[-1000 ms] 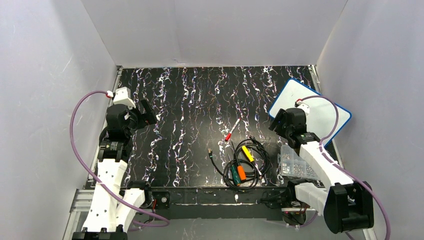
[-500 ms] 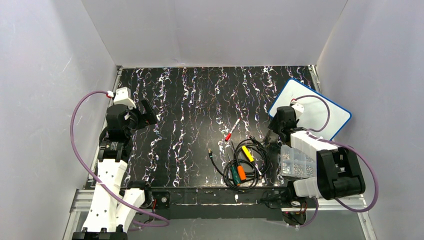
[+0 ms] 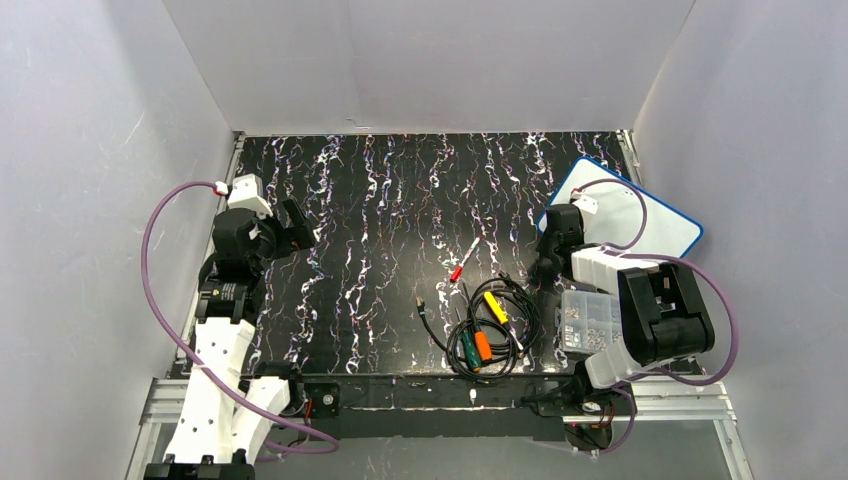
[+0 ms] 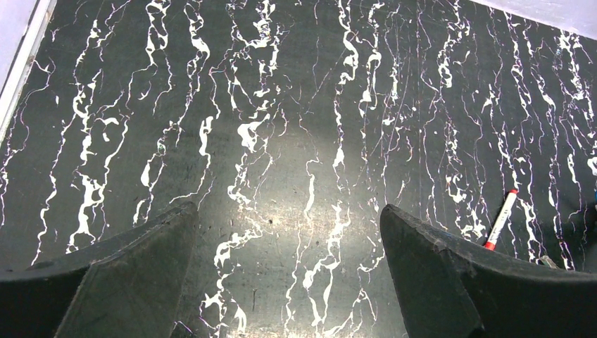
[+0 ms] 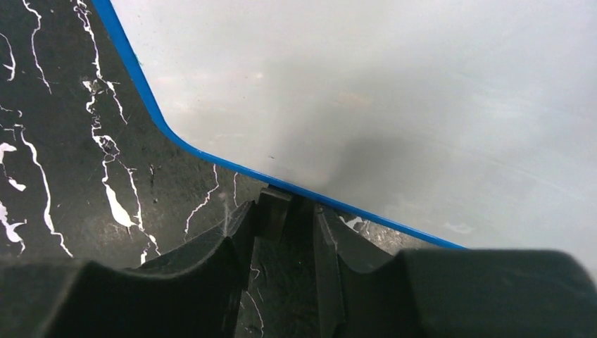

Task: Write a sentence on the whiteboard
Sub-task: Move the whiteboard to the center of the board.

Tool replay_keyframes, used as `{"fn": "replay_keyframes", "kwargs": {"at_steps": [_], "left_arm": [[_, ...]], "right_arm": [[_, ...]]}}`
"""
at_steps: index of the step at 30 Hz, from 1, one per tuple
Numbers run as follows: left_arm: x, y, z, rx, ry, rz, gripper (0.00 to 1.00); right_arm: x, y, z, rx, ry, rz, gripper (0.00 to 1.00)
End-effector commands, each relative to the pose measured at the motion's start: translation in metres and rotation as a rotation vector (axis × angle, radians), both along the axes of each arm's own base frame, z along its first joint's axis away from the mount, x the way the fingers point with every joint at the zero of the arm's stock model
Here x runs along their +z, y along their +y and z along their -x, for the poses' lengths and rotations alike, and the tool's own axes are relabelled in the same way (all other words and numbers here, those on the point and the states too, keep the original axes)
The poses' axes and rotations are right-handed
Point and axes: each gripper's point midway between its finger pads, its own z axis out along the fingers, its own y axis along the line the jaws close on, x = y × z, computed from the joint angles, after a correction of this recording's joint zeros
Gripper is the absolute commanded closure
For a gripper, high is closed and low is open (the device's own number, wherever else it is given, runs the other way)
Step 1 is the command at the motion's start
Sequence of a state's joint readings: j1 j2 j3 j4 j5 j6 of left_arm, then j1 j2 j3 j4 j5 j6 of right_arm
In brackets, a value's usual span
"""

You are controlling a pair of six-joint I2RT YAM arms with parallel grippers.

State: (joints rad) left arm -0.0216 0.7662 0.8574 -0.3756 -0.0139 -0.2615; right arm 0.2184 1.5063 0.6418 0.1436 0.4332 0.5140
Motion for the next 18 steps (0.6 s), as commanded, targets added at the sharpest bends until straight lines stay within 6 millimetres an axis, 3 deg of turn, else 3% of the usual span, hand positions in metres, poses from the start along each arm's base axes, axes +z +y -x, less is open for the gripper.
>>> {"fn": "replay_keyframes", "kwargs": {"at_steps": [1,10,18], "left_arm": [[-0.005,-0.003,0.001,-0.02,0.015,-0.005,0.01],[-0.006,-0.009,0.0,-0.053,0.018,0.01,0.01],[-0.007,-0.01,0.0,-0.055,0.024,0.011,0.01]], "right_arm": [[0.016,-0.001,-0.025,0.014,-0.063,0.043,0.62],[0.006,0.022,-0.02,0.147,-0.039,0.064,0.94],[-0.001,0.059,-0.002,0.292,-0.027,0.025,0.99]]}}
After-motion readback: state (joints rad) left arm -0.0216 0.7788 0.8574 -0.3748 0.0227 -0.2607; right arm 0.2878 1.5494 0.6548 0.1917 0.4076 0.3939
